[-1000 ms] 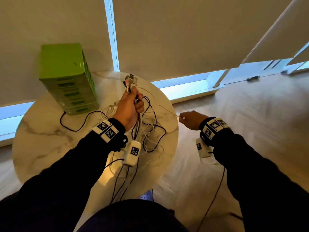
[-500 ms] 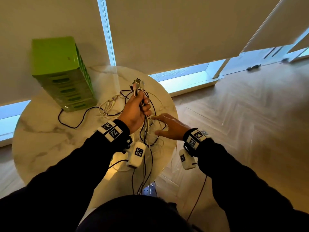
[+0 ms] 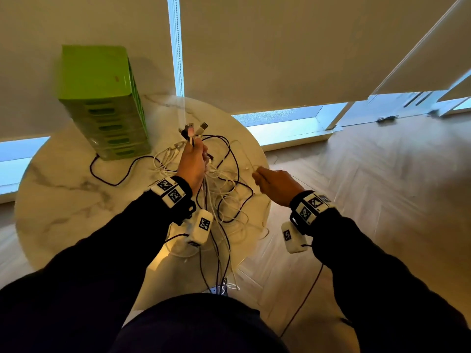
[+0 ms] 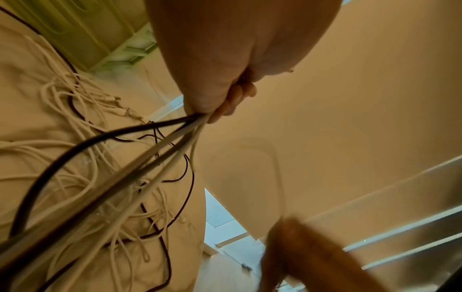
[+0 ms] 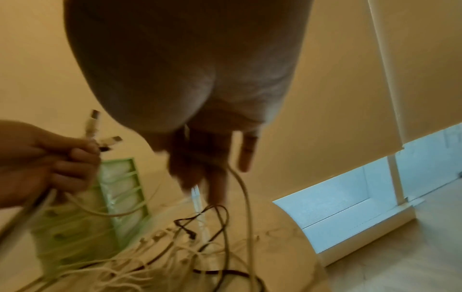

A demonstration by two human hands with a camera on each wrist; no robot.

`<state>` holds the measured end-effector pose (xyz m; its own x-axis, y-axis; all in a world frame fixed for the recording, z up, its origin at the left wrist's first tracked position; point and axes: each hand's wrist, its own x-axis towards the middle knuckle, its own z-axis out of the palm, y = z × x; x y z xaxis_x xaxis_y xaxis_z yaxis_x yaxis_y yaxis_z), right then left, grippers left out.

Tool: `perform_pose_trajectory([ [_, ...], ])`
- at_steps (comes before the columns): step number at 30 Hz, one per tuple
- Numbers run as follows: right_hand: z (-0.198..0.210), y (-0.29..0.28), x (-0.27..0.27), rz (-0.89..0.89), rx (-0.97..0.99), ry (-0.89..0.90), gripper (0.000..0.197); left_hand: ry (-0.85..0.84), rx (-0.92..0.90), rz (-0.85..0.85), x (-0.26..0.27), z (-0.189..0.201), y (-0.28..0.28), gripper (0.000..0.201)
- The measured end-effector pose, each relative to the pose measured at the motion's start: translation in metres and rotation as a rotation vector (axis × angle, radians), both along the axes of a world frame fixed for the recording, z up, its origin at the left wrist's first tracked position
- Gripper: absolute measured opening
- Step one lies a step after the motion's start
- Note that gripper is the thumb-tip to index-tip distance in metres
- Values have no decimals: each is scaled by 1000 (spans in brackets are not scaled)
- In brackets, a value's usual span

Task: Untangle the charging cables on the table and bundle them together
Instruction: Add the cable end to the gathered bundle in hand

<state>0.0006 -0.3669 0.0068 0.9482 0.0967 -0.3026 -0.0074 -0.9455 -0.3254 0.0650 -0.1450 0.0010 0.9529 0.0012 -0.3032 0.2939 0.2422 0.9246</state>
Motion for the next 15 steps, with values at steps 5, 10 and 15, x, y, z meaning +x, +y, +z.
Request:
perform_pose_trajectory([
  [5,2,-9,-17,-5,-472,664,85,69,-217,-86,0,14,9,37],
  [10,-3,24,-8,89,40,255,133,93,-305,-242,-11,25,2,36],
  [15,-3,83,-3,281,503,492,82,143,-362,-476,-20,43,1,38],
])
